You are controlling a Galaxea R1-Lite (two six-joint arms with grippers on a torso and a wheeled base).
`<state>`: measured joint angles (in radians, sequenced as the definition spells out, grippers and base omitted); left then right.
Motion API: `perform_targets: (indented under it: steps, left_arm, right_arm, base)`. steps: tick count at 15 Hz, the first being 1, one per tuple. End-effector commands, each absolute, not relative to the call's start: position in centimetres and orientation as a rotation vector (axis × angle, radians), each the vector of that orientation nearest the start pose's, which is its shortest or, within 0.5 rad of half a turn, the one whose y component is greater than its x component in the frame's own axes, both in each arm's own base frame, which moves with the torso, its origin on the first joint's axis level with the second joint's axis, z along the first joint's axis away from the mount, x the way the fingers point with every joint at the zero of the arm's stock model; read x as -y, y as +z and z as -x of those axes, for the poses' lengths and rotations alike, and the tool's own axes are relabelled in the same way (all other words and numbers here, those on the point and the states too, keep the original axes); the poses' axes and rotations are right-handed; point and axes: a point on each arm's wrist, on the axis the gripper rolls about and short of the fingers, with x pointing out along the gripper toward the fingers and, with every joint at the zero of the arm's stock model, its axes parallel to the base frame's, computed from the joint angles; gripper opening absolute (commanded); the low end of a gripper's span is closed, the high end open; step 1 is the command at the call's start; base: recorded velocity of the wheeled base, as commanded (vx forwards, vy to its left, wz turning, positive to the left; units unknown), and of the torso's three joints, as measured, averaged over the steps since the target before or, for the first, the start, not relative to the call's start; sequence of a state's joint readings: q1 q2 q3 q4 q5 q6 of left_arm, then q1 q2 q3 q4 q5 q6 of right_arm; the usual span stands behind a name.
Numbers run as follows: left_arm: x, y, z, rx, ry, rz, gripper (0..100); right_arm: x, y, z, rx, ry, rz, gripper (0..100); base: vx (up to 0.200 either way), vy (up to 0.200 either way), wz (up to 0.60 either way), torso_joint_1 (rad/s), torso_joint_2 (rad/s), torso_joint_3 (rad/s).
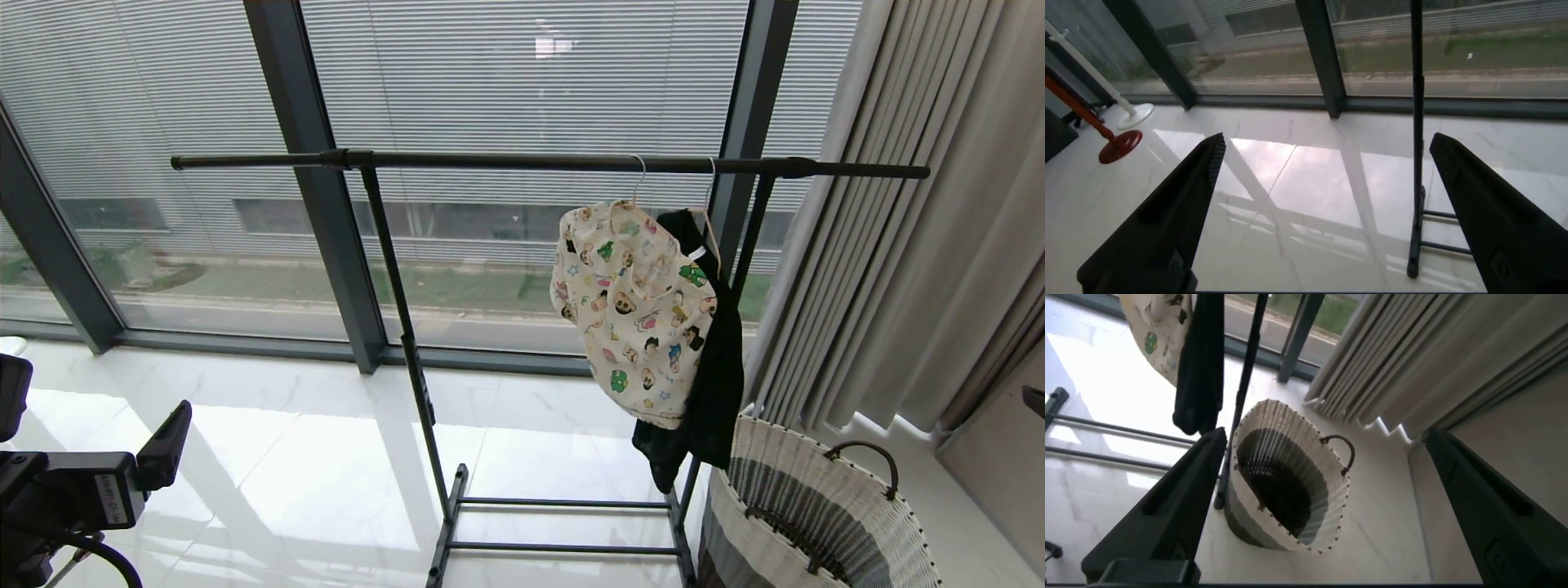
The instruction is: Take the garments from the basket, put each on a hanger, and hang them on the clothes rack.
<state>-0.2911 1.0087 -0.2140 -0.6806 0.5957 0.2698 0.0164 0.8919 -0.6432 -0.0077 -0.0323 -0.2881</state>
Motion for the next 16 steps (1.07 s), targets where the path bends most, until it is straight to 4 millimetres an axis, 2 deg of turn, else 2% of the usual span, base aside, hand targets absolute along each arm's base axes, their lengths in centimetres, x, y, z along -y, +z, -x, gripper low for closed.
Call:
perform_targets:
  steps: [1, 5, 16]
  left_arm:
    - [2.1, 17.0, -11.3, -0.146, 0.289, -0.318, 100]
    - [2.1, 17.0, -11.4, -0.149, 0.287, -0.319, 100]
    - [1.9, 16.0, -11.0, -0.177, 0.292, -0.312, 100]
  right_arm:
    - [-0.1, 23.2, -9.7, -0.246, 0.022, 0.305, 100]
    - [-0.1, 23.2, -9.8, -0.244, 0.025, 0.32, 100]
    - [-0.1, 22.5, -9.8, -0.267, 0.025, 0.319, 100]
  base:
    - [0.0, 0.0, 0.0, 0.0, 0.0, 0.0]
    - [0.0, 0.0, 0.0, -0.051, 0.11, 0.059]
    - [0.0, 0.0, 0.0, -0.217, 0.5, 0.274]
